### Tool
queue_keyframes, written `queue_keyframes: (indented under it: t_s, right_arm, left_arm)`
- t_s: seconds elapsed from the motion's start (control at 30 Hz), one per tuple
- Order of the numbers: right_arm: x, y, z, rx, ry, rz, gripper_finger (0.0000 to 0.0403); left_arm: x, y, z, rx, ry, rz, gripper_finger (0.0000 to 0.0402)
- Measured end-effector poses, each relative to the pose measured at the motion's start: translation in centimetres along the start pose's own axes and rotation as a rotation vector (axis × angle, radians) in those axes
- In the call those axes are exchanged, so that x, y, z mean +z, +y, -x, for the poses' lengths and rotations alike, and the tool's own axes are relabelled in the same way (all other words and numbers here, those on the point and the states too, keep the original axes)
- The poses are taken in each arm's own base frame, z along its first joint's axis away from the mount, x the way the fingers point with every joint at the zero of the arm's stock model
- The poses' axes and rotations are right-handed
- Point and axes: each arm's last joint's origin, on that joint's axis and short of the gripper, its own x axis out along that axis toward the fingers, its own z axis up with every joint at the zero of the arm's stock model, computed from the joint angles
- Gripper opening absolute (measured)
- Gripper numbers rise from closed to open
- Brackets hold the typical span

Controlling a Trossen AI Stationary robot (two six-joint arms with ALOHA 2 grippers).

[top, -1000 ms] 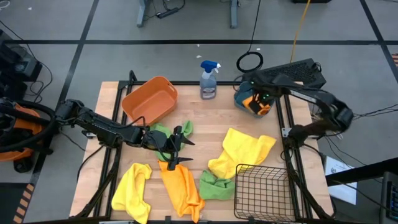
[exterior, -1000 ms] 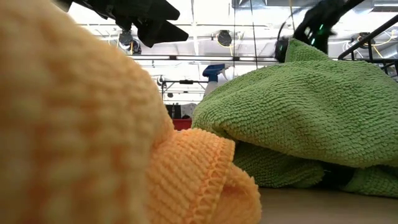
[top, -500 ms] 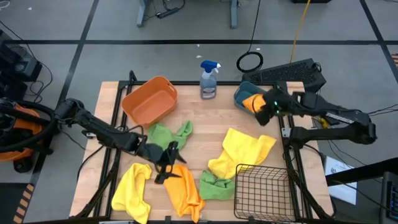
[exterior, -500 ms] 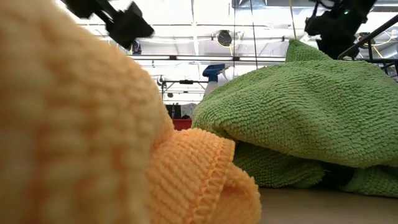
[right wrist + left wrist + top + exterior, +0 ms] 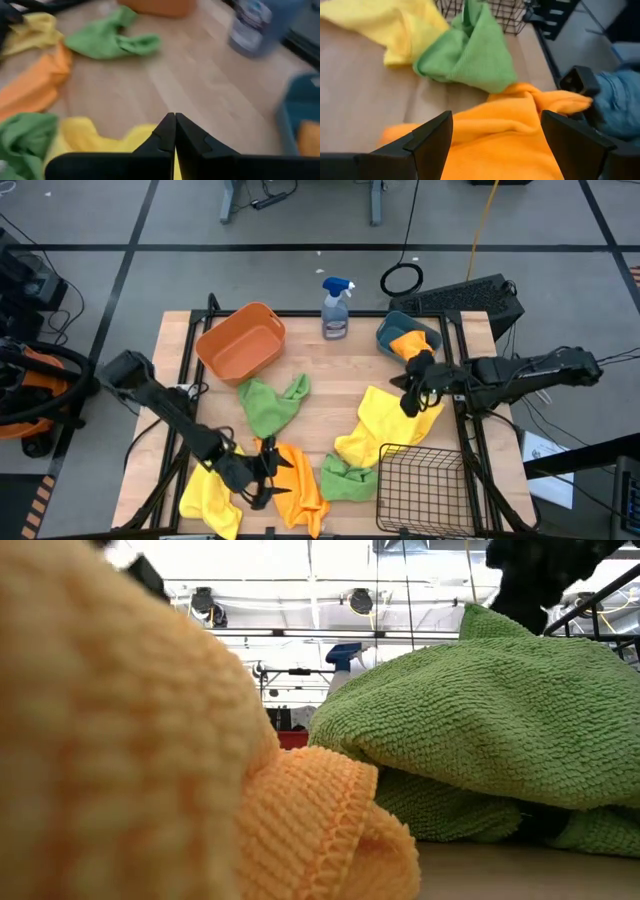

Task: Sort microfiber towel by color & place in baskets
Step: Put the orange microfiber towel into the blue bin

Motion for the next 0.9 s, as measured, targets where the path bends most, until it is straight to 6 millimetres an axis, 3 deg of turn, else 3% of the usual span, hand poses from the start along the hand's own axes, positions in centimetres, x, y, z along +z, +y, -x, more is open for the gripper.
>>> queue_keyframes:
  t_s: [0.17,0.37,0.6,0.73,0.9]
  right_arm:
    - [-0.1,2.6,-0.5,0.106,-0.046,0.054,0.0]
    - [-1.5,4.5,-1.8,0.083,0.0,0.041,0.0]
    - [-2.9,6.4,-3.6,0.062,0.036,0.052,0.0]
    - [-3.2,7.7,-4.4,0.103,0.016,0.054,0.0]
    - [-3.4,9.3,-4.7,0.179,-0.039,0.069,0.0]
  left_arm:
    - [-3.0,-1.0,-2.8,0.036,-0.026,0.019,0.0309]
    - [-5.9,-1.2,-4.1,0.187,-0.047,-0.008,0.0309]
    - [-8.6,-0.4,-6.1,0.207,0.033,0.0,0.0297]
    - [-10.0,0.2,-7.1,0.227,0.061,0.021,0.0214]
    - [-10.0,0.2,-7.2,0.227,0.061,0.03,0.0037]
